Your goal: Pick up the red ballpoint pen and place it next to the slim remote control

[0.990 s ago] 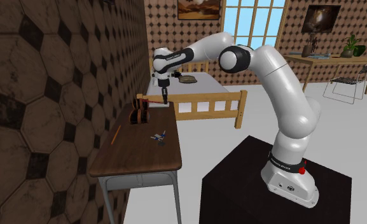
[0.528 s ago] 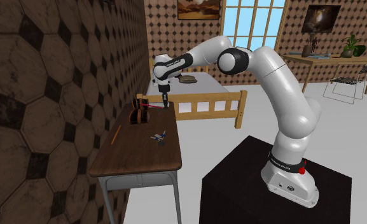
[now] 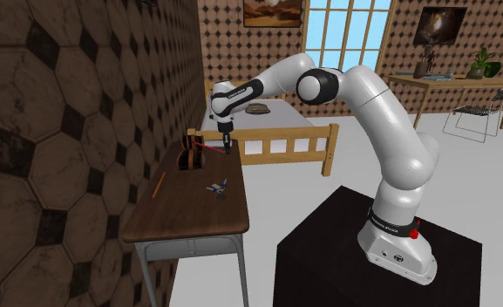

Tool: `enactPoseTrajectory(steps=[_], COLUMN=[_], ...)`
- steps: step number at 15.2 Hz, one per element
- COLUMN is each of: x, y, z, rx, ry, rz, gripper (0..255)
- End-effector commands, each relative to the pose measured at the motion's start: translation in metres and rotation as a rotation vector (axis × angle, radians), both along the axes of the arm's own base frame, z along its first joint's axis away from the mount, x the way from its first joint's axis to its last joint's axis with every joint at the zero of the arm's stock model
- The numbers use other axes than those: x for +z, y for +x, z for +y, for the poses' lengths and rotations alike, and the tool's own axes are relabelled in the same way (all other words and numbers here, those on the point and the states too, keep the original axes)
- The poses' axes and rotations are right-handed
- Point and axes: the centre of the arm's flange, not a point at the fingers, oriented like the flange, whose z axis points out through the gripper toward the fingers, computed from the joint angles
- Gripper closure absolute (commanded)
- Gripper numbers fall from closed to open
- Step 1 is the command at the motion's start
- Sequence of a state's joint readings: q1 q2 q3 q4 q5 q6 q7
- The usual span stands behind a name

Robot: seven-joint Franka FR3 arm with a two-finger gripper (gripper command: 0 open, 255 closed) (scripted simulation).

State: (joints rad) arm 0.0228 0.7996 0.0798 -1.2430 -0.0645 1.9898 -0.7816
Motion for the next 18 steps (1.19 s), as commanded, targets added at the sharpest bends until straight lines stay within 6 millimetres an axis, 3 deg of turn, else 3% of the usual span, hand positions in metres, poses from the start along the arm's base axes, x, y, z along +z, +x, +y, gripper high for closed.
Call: enactPoseTrajectory(steps=[1, 4, 5, 10, 14, 18], x=[0.000, 0.000, 0.000, 0.000, 0.050, 0.050], y=[0.000, 0.000, 0.000, 0.000, 0.003, 0.003], z=[0.000, 0.000, 0.000, 0.000, 0.000, 0.000], rx=[0.000, 0.000, 0.000, 0.000, 0.000, 0.000], ry=[0.000, 0.000, 0.000, 0.000, 0.000, 0.000], rz=[0.000, 0.000, 0.000, 0.000, 0.000, 0.000], gripper=[255, 255, 0, 0, 0, 0])
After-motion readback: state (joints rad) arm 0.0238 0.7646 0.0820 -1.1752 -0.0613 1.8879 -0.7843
